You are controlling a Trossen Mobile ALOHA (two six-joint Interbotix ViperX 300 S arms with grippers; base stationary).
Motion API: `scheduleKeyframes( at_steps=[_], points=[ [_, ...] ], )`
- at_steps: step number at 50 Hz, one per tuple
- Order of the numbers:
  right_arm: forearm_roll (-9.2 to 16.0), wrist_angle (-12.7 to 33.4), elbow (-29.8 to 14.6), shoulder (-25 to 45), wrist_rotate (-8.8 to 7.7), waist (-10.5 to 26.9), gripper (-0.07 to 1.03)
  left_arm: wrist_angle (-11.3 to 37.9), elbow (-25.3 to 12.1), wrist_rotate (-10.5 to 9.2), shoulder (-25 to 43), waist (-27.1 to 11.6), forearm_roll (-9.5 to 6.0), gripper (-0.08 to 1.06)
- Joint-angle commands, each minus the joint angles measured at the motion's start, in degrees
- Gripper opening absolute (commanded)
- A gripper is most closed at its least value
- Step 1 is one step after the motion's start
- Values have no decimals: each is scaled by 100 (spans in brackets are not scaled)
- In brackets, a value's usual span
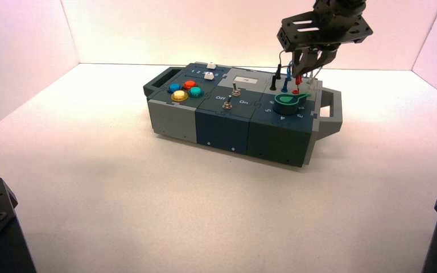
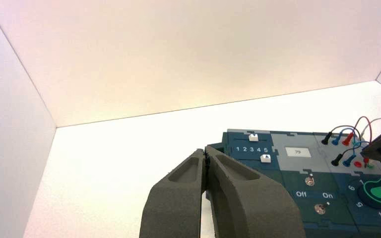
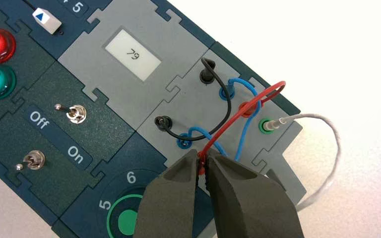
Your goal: Insert the red wire.
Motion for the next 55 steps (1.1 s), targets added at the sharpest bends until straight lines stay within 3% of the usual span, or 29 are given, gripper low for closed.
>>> scheduleKeyframes(
  at_steps=[1, 55],
  points=[
    [-18, -62, -123, -53, 35, -35, -2, -70, -185, -9, 18, 35, -9, -3],
    [-132, -44, -308, 35, 26, -211, -2, -88, -185, -9, -26, 35, -9, -3]
  ],
)
